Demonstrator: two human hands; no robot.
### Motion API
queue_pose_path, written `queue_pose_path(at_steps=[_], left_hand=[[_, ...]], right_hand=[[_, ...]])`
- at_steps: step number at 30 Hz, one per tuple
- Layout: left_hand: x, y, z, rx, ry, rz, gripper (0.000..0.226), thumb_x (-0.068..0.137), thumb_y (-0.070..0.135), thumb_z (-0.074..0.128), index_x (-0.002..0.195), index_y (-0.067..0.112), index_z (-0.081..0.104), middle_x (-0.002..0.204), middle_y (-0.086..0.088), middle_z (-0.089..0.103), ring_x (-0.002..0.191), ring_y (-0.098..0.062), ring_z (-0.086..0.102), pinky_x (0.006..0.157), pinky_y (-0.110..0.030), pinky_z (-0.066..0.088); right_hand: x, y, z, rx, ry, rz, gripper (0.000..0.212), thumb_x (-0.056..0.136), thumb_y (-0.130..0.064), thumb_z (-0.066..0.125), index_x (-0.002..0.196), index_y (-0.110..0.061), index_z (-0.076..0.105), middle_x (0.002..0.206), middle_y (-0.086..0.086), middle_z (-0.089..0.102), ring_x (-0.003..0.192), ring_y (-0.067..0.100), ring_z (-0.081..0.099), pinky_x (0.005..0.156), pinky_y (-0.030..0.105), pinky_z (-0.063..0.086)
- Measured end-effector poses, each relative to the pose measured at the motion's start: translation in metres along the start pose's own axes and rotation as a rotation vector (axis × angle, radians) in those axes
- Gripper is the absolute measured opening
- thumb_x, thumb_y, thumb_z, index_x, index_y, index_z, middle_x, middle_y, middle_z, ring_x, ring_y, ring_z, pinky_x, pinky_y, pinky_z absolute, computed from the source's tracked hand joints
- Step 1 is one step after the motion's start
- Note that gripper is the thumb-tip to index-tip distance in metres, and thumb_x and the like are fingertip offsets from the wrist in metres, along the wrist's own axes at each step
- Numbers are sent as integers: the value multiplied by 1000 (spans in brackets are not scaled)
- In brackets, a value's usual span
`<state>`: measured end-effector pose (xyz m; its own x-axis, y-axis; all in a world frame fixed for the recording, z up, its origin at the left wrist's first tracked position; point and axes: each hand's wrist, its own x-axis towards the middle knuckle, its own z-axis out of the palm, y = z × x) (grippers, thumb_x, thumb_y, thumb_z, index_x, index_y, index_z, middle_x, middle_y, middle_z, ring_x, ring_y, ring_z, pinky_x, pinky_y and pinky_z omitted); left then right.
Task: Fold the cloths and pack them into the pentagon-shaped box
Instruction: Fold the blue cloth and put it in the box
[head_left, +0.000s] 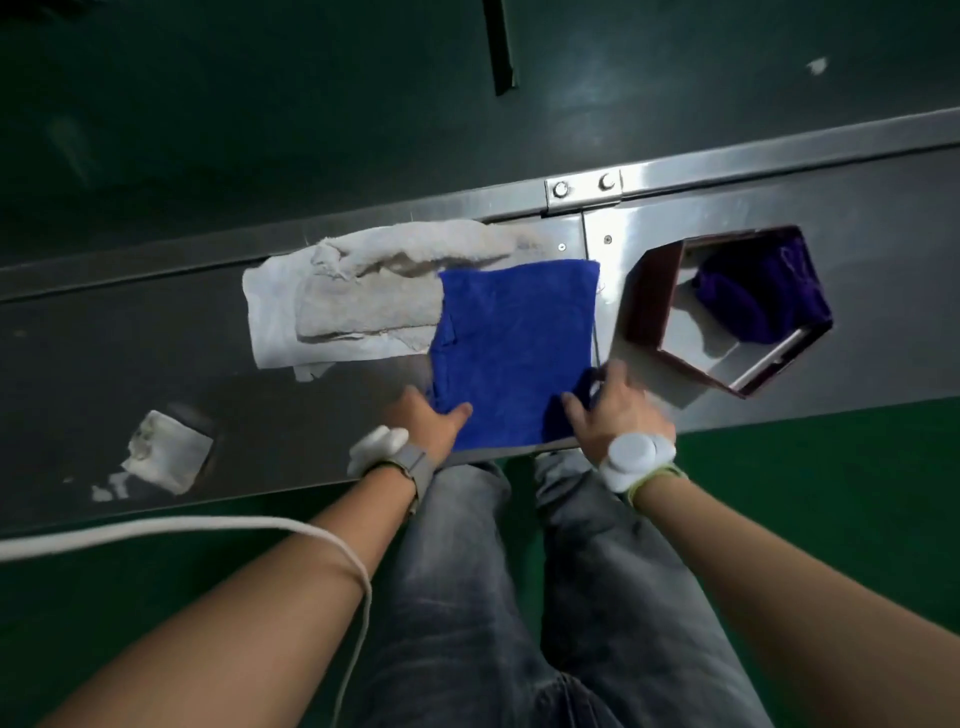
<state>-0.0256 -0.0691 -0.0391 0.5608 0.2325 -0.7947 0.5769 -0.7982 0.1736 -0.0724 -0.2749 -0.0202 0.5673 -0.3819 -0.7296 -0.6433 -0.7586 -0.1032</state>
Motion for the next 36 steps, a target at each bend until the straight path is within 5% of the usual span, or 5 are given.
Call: queue_pose_path(at_steps=[6,11,16,24,36], left_hand=[[-8,-19,34,-267,-129,-257,53,78,36,73,113,0,57,115,-14,63,102,-35,61,83,-35,49],[-15,-12,31,-408,-65,-232,39,83,25,66,54,14,44,60,-8,52,64,-25,52,49,-27,37],[-29,0,3,-434,-19,-125,26,74,24,67,59,19,46,73,-9,64,76,-39,69,73,-49,57],[-92,74,-106,-579,146,189,33,82,9,53,97,37,46,86,0,62,46,-13,65,42,-20,45],[-173,146,-258,-765,281,597,26,81,4,50,70,18,69,66,-8,70,53,-18,70,39,-17,46]], right_hand=[[0,21,23,521,-244,303,50,83,-45,66,112,-11,45,104,11,66,94,33,65,87,43,51],[8,23,18,516,-275,316,29,66,-52,61,67,-23,64,67,2,72,68,28,69,74,42,57],[0,15,5,787,-274,311,30,53,-41,65,69,-18,55,60,9,72,59,33,71,60,49,57],[-38,-35,-107,846,84,57,20,67,-35,66,75,-22,52,48,-3,67,46,13,67,53,37,56],[-121,-109,-277,951,472,-351,15,76,-15,59,72,-24,70,69,2,68,64,22,61,67,42,54]])
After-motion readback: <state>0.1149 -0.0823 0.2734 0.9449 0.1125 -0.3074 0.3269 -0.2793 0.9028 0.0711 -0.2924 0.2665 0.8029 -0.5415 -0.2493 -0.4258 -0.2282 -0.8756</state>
